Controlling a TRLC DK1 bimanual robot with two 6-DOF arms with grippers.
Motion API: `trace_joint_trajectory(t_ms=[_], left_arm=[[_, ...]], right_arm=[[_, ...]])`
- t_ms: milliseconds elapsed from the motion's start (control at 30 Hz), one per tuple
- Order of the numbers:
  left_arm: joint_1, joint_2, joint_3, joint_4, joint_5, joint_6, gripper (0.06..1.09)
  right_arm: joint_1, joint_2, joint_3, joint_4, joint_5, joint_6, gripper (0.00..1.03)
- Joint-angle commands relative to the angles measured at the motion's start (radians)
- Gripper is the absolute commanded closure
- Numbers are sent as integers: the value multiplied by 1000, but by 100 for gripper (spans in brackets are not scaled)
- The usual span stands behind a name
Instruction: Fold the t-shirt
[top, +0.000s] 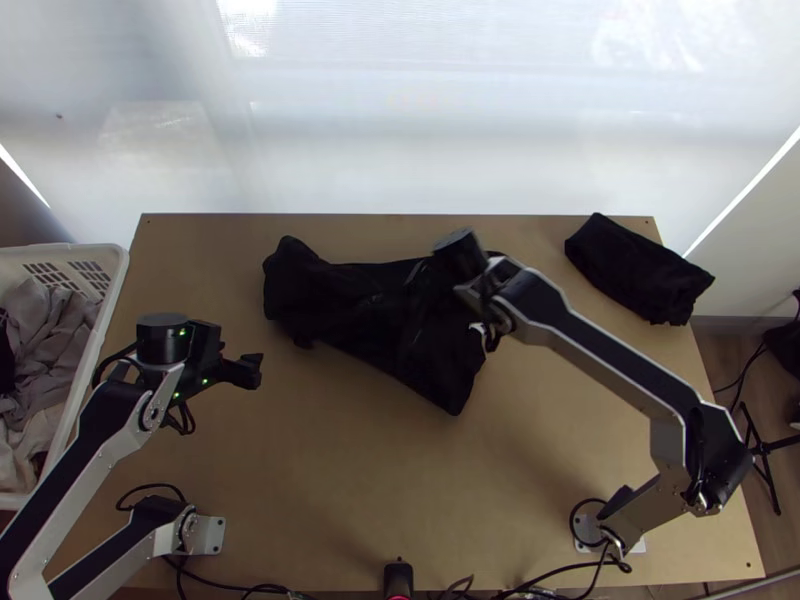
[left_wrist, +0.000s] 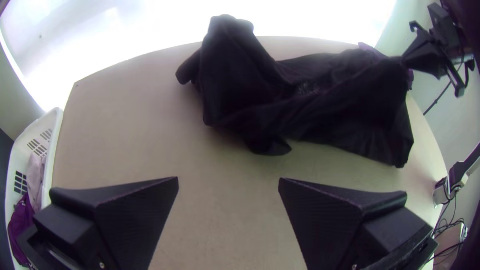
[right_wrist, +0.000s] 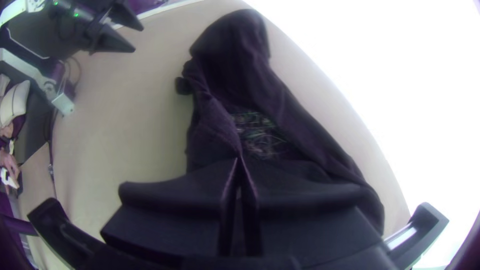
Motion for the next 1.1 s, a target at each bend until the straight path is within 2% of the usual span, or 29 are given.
trace_joint_trajectory(t_ms=[0, 267, 433, 800, 1067], left_arm=[[-75, 107, 29, 29, 1, 12, 11], [-161, 308, 103, 116, -1, 20, 11], [-158, 441, 159, 167, -10, 38, 11], [-131, 599, 208, 223, -122, 58, 11], [-118, 681, 253, 187, -124, 49, 15]], right_arm=[[-232, -46, 24, -14, 9, -23, 100], [-412, -51, 13, -14, 9, -49, 100], [-468, -56, -1, -14, 9, -60, 100], [-484, -57, -1, -14, 9, -68, 100], [-471, -45, 13, -13, 9, -69, 100]])
